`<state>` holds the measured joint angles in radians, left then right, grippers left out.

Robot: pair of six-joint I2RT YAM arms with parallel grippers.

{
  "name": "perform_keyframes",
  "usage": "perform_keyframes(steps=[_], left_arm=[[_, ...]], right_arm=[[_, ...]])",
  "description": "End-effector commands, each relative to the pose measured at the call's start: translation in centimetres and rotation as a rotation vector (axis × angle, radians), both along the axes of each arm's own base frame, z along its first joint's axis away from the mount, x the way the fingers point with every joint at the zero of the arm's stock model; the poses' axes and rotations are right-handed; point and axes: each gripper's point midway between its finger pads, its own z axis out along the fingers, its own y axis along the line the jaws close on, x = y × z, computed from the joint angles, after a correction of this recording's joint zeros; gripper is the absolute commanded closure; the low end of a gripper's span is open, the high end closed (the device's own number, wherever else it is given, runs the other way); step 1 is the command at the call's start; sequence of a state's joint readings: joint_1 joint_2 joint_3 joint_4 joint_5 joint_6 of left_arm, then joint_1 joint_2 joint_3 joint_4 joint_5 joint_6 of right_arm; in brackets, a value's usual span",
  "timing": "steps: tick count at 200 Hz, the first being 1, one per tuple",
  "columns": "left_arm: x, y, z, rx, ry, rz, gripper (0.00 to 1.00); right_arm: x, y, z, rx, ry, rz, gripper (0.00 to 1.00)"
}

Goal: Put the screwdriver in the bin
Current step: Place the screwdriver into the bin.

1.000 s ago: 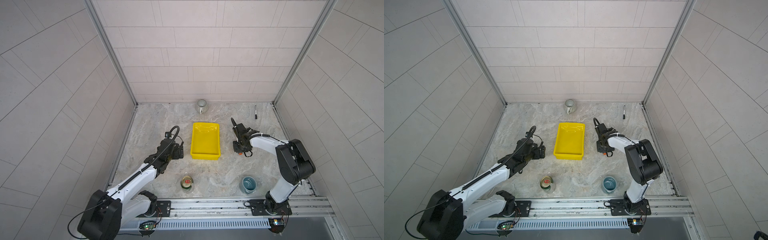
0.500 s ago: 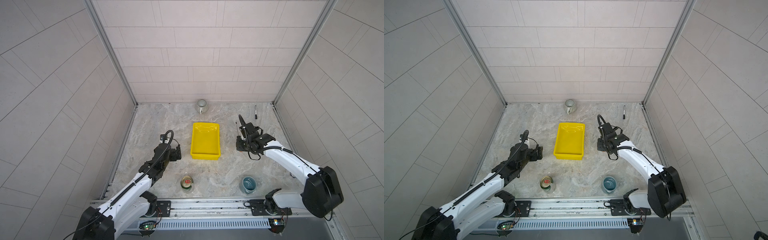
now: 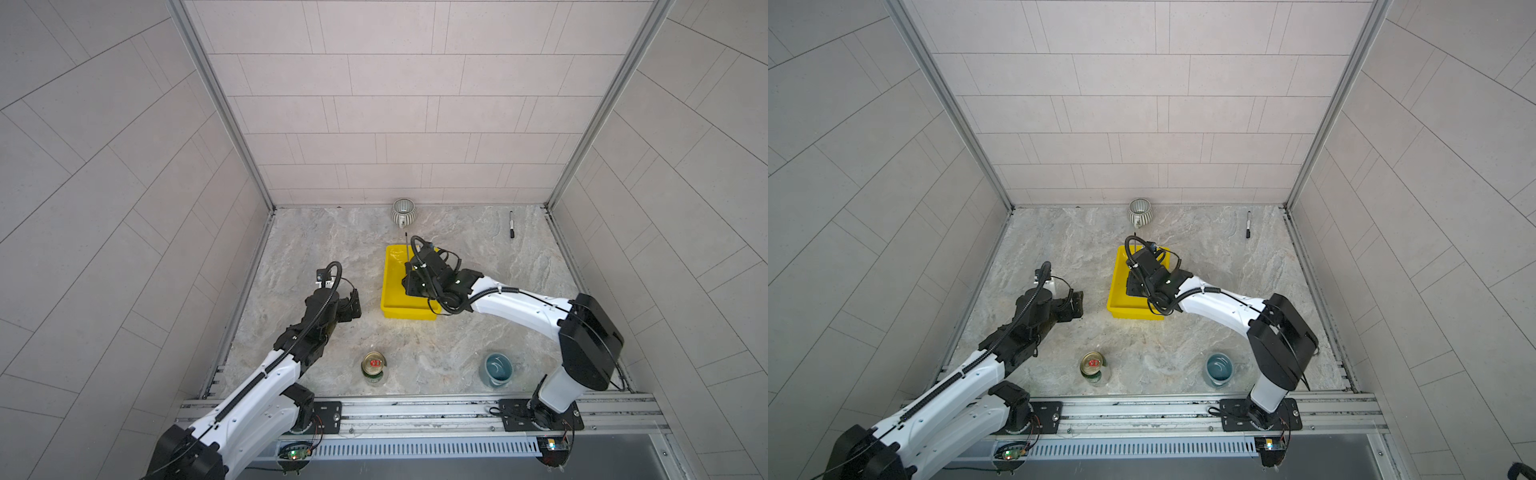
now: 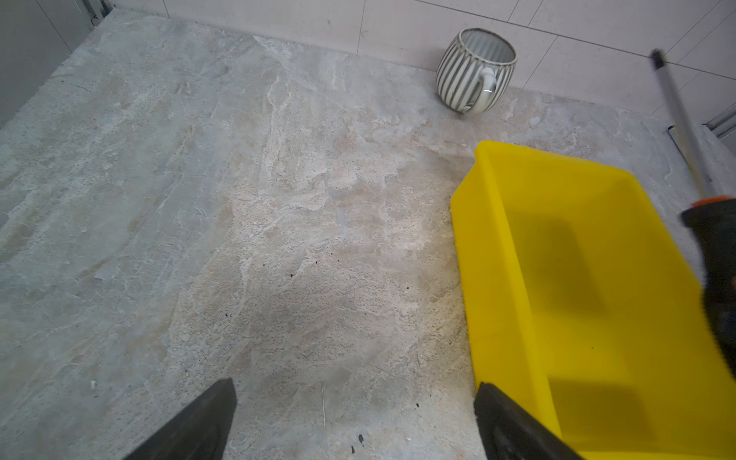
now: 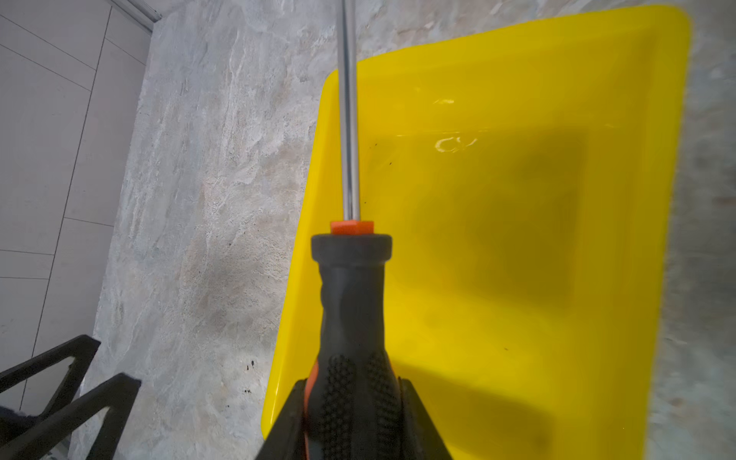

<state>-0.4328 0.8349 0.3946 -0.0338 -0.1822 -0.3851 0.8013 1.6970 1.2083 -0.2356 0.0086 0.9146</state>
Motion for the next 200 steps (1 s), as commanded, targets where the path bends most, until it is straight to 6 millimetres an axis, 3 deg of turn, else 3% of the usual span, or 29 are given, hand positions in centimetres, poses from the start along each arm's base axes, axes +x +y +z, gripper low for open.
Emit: perform_keyframes(steps=[1, 28, 90, 200], left_arm=[[-0.2, 0.6, -0.1, 0.002, -0.017, 0.027, 0.0], [-0.2, 0.3, -0.2, -0.008, -0.018, 0.014, 0.0], [0.3, 0.1, -0.5, 0.008, 0.004, 0.013, 0.0], [0.2, 0.2, -0.4, 0.001, -0.002, 0.016, 0.0]], right_arm=[[1.4, 1.3, 1.1, 0.08, -0.02, -0.082, 0.86], [1.7, 2.2, -0.6, 0.105, 0.0, -0.097, 0.86], [1.7, 2.2, -4.3, 0.031, 0.046, -0.113, 0.85], [1.8, 3.7, -6.6, 0.031, 0.101, -0.098, 0.76]])
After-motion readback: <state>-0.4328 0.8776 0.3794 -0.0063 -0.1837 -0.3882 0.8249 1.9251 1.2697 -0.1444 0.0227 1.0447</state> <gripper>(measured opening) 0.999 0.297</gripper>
